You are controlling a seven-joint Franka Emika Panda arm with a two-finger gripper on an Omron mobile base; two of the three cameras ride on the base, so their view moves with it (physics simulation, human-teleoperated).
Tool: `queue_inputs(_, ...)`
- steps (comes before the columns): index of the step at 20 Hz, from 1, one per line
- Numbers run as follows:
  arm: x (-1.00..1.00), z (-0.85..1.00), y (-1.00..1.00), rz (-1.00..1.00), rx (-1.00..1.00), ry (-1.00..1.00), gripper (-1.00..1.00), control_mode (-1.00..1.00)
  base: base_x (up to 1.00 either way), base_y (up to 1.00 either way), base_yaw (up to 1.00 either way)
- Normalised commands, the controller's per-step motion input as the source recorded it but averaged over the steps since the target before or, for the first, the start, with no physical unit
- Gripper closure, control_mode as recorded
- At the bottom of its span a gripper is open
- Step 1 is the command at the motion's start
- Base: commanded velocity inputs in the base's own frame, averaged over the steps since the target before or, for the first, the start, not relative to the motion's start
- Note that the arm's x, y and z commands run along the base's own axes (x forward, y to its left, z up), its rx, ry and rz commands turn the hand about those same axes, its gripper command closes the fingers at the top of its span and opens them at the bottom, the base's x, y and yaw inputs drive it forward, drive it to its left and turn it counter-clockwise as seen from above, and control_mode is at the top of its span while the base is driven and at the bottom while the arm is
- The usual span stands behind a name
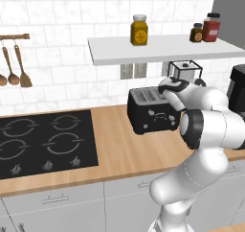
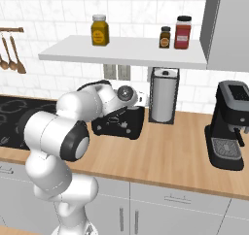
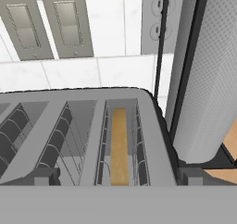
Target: Start the toaster. Once the lever pops up, take the bread to the plate on the dining counter.
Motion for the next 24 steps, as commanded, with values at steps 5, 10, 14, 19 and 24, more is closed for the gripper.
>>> queue_inputs(5, 0.0, 0.0, 0.0, 0.0, 0.0, 0.0, -1.0, -1.0, 0.0, 0.0, 0.0)
queue_inputs(10, 0.0, 0.0, 0.0, 0.0, 0.0, 0.0, -1.0, -1.0, 0.0, 0.0, 0.0)
queue_inputs(14, 0.0, 0.0, 0.0, 0.0, 0.0, 0.0, -1.0, -1.0, 0.0, 0.0, 0.0)
queue_inputs(19, 0.0, 0.0, 0.0, 0.0, 0.0, 0.0, -1.0, -1.0, 0.0, 0.0, 0.0)
queue_inputs(24, 0.0, 0.0, 0.0, 0.0, 0.0, 0.0, -1.0, -1.0, 0.0, 0.0, 0.0)
